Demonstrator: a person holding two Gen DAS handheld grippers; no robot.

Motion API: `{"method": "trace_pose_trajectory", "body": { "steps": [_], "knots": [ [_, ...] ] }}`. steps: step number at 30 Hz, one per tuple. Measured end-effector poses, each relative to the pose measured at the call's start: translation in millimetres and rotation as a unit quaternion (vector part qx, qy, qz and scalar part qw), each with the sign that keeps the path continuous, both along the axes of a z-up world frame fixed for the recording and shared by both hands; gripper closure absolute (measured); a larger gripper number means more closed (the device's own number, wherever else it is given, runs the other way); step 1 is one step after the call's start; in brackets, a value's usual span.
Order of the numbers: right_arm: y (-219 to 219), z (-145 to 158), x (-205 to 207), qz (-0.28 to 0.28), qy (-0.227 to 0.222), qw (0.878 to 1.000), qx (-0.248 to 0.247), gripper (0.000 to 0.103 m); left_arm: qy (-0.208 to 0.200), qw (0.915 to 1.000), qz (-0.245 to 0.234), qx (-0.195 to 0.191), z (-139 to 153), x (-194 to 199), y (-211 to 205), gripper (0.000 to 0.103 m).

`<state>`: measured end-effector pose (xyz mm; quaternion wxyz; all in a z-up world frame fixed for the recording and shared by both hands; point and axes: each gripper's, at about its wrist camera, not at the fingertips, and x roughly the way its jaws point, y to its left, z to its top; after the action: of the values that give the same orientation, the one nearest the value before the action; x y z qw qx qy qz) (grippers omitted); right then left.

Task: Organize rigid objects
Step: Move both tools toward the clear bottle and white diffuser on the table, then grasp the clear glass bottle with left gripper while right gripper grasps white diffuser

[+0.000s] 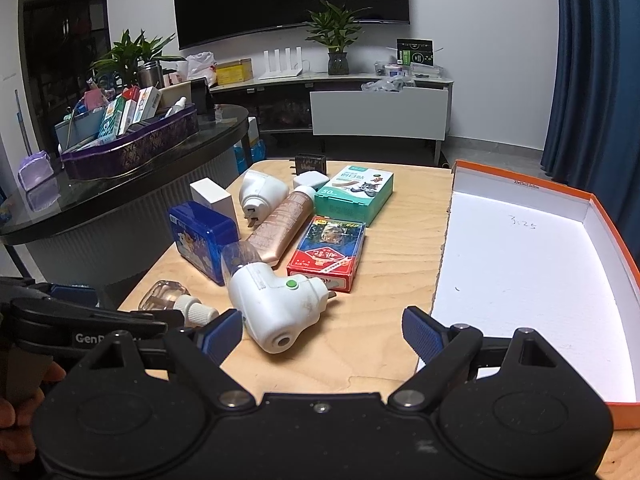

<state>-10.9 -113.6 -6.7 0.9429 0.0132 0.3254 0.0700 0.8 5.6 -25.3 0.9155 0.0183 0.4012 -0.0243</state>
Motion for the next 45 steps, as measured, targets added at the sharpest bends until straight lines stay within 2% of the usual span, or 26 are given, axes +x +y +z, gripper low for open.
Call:
{"method": "trace_pose_trajectory", "body": {
  "steps": [34, 45],
  "knots": [
    [0, -12, 10, 0.003, 0.019, 1.000, 0.001, 0.001, 0.015, 0.9999, -0.004, 0.005, -15, 9, -4, 0.000],
    [0, -16, 11, 0.005, 0.017, 1.000, -0.005, 0.001, 0.006, 0.9998, -0.021, 0.000, -25, 22, -13, 0.000]
  ]
}}
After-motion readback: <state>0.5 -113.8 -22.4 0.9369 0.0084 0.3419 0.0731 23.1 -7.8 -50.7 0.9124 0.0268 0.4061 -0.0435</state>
